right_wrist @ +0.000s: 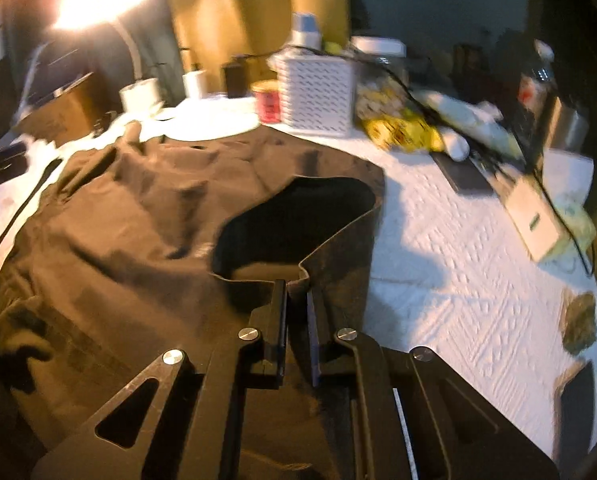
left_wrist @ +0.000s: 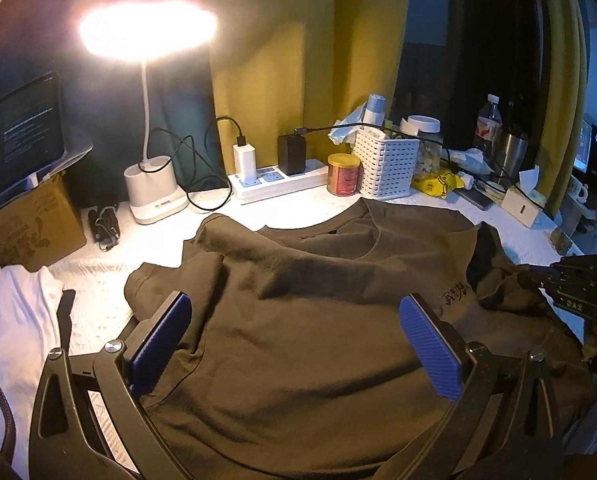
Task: Fold small clothes
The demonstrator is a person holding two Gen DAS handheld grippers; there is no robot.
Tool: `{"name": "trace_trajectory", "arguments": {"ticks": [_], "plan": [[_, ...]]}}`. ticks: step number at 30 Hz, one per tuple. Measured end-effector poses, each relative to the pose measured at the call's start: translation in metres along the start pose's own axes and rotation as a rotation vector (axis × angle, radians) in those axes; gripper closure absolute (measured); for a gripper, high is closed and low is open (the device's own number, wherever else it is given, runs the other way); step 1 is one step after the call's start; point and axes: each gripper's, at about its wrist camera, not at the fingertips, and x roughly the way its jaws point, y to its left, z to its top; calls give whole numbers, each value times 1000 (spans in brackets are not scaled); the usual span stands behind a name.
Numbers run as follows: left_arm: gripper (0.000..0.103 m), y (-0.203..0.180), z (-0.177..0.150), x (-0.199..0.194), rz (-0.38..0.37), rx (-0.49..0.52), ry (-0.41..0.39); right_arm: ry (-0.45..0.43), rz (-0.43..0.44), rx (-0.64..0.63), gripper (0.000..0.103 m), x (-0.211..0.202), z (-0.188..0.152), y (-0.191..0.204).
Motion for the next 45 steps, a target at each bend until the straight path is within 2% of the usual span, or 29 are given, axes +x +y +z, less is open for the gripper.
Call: {"name": "trace_trajectory", "arguments": {"ticks": [6,10,13,15,16,21,24,28,32,39,42,45], "plan": [[1,3,-6,-6,-17,-4,-11,70,80,-157,93,2,-13,48],[1,8,-12,-8,-16,-9,-2,154,80,-157,93,19,-30,58],[1,15,-17,-7,-9,-18,10,161,96,-116,80,21,-32,57],[1,20,-19,-7,-1,-26,18,151,105,-106,54,17,-31,57],[1,22,-20,-7,1,-29,20,142,104,-103,53,15,-29,56],[1,31,-20,-4,18,-47,25,66,89,-21,53,4,-9,29],[1,34,-18,0,30,-54,27,36,35,57,53,5,5,-2],[1,39,-14,6,51,-59,25,20,-18,130,53,16,19,-38],[1,42,-9,16,72,-60,30,27,-23,159,53,33,27,-62],[1,39,1,40,93,-43,61,82,36,203,53,75,38,-94],[1,38,4,47,98,-34,71,110,104,244,53,92,41,-105],[1,37,7,53,106,-27,77,91,182,265,55,101,45,-111]]}}
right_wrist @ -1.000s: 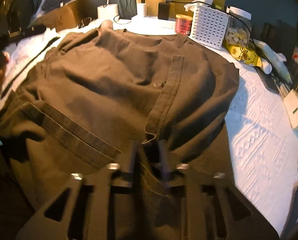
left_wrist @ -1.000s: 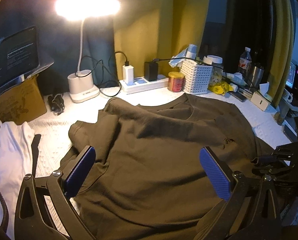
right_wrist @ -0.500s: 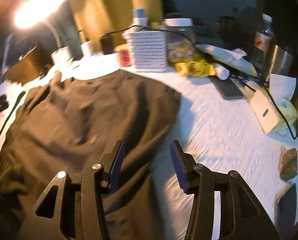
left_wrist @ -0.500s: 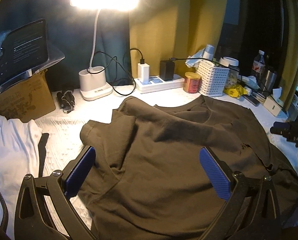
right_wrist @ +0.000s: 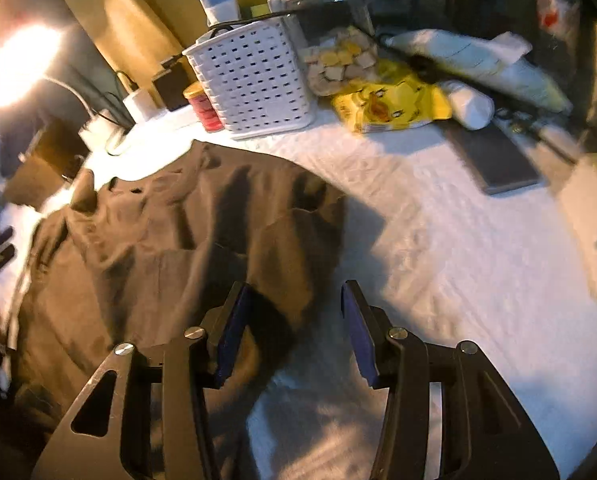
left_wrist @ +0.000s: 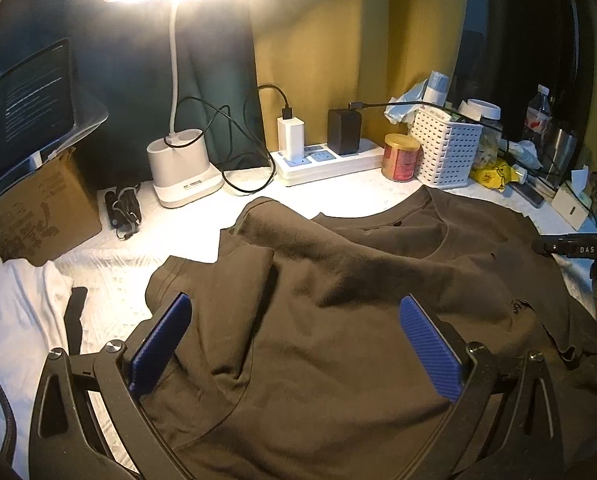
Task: Fold small clothes
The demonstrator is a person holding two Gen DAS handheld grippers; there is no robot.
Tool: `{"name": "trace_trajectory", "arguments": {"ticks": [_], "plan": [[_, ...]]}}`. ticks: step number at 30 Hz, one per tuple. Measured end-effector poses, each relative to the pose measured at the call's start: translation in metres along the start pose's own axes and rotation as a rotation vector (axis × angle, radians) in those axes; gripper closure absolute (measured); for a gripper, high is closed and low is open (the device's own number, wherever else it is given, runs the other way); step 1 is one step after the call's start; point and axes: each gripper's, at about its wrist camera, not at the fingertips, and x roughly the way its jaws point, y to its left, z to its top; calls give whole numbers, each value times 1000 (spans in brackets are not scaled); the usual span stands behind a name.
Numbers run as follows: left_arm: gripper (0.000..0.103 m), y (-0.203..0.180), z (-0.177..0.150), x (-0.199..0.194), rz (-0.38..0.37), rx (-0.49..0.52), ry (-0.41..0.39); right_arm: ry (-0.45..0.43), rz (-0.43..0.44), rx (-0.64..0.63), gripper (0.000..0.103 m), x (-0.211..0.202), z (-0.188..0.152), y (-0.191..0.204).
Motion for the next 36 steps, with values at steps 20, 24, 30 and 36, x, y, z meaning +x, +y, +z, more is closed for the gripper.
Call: {"name": "trace_trajectory", "arguments": {"ticks": [20,24,30,36], "plan": [[1,5,2,8,52,16,31,-79,-259,-112,99,0,19,-13],[1,19,-1,5,62,0,28,-87,-285,-109,76,-2,19,-2],[1,53,-9,4,72,-34,30,-116,-296,-102,56,-24,11,16],[1,87,-15,21,42,-49,53,-129,-303,-101,56,-44,-1,43]]}}
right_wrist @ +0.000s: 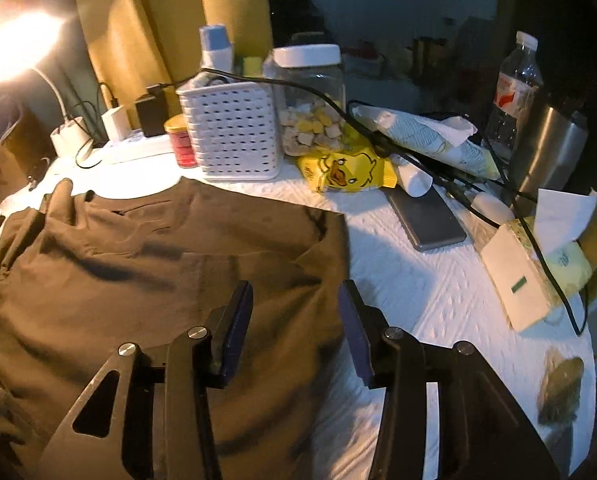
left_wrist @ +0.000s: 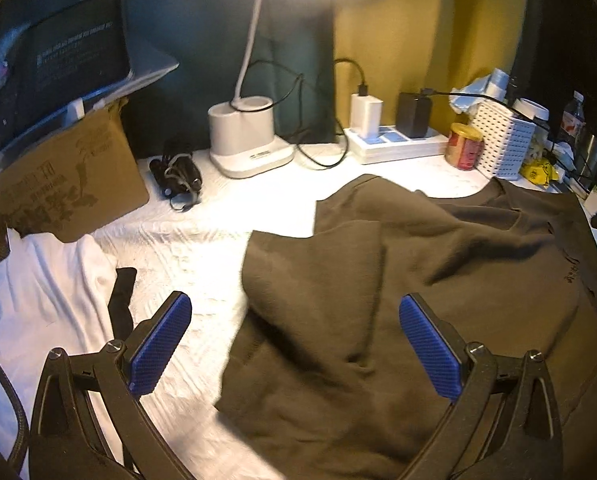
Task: Fold small clothes
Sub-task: 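Grasp the sleeve cuff with the left tool and lift it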
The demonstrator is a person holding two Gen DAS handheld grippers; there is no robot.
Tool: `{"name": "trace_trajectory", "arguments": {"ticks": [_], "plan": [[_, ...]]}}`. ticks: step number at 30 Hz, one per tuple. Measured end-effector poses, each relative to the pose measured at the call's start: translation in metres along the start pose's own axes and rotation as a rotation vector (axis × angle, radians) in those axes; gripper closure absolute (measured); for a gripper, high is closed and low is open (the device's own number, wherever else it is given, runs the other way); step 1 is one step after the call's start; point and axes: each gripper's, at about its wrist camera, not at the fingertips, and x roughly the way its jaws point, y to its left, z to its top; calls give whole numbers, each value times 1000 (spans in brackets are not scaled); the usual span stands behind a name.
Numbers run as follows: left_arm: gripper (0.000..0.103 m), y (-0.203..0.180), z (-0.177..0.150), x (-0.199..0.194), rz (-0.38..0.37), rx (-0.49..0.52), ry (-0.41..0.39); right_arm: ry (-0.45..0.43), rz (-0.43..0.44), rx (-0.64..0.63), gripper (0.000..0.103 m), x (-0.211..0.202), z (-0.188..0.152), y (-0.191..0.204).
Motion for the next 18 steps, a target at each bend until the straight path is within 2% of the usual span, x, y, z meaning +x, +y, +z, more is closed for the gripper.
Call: {"name": "trace_trajectory", "arguments": {"ticks": [6,9,11,13,15,17,18], "plan": [[11,26,5,25,-85,-20,38,-13,-8,32,56,-27,-11,17],[23,34,5,39,-121,-35,72,-14,-12,54,56,-37,-19,22],[43,39,5,49,-162,-52,108,-10,-14,69,56,-41,-25,24],[52,39,2,54,-203,-52,122,-8,-17,79,56,-45,-29,27],[68,36,1,53,-233,-33,123,-8,-18,83,56,-48,-30,29],[92,31,-1,53,-251,-18,127,-10,-15,85,56,-51,-31,32],[93,30,-2,52,-255,-18,126,-12,-12,85,56,-52,-31,32]]}}
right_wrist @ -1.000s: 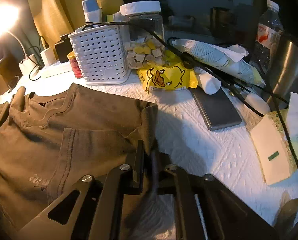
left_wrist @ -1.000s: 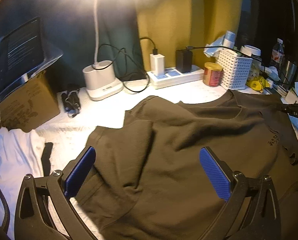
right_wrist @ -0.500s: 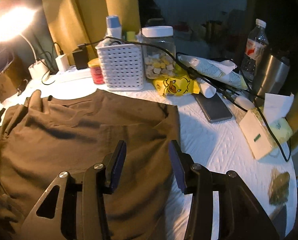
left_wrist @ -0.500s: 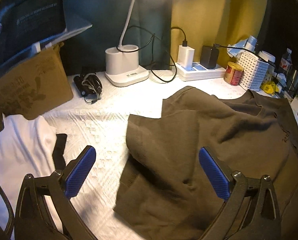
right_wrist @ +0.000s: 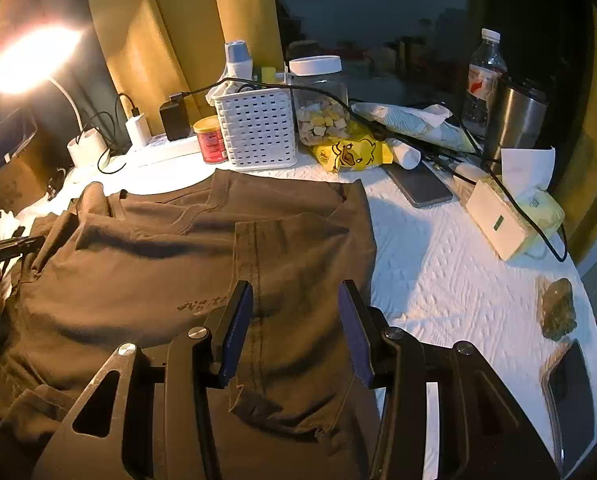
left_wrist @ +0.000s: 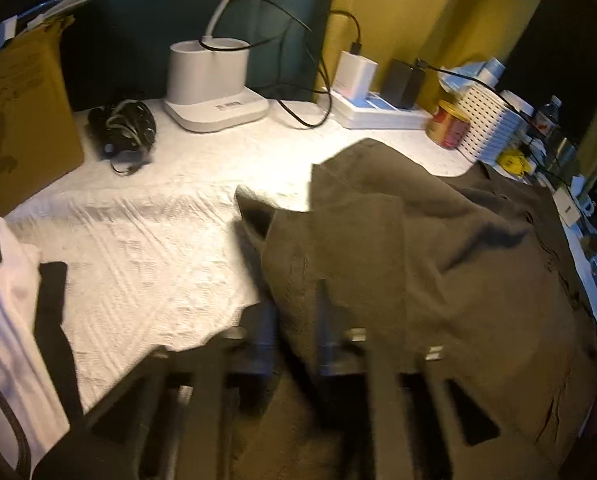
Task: Fold small clothes
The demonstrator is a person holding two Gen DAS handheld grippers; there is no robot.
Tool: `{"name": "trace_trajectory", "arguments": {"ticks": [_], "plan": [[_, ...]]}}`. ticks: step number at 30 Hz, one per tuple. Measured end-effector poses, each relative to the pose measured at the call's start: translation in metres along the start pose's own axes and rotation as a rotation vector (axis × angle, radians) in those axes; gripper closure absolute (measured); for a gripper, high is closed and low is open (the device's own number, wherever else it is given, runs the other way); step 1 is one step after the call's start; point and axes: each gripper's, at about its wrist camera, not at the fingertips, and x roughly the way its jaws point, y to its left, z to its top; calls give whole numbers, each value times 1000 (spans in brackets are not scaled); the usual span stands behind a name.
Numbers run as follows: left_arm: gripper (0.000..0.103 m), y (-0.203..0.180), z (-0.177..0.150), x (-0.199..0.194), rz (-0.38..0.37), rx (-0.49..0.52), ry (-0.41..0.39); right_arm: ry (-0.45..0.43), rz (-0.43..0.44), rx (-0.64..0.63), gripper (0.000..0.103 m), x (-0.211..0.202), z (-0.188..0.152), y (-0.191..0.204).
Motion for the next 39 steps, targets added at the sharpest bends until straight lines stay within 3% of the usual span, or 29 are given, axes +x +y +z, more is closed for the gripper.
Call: {"name": "trace_trajectory", "arguments": {"ticks": [2,9,15,22,31,33,35,39], "plan": [[97,-3,-1,-5,11,4,-24,-6,8,-6,56,-3,0,3],[97,-22,2,-44,69,33,-149,-34,43,-19,56,-15,-3,4],[97,-67,7,-58,38,120,-185,-54,60,9,56,-23,-14,-11],[97,-108,4,-27,9,195,-122,-64,67,59,56,-28,-31,-37],[96,-148,-11,24,-31,215,59,-71,54,126,56,-28,-44,-71],[84,-156,-13,28,-42,232,78,-68,57,132,56,-26,-46,-73],[58,-166,-16,27,-82,249,93,-65,62,136,56,-24,-47,-74],[57,-178,-17,6,-126,280,87,-63,70,135,56,-22,-47,-72]]}}
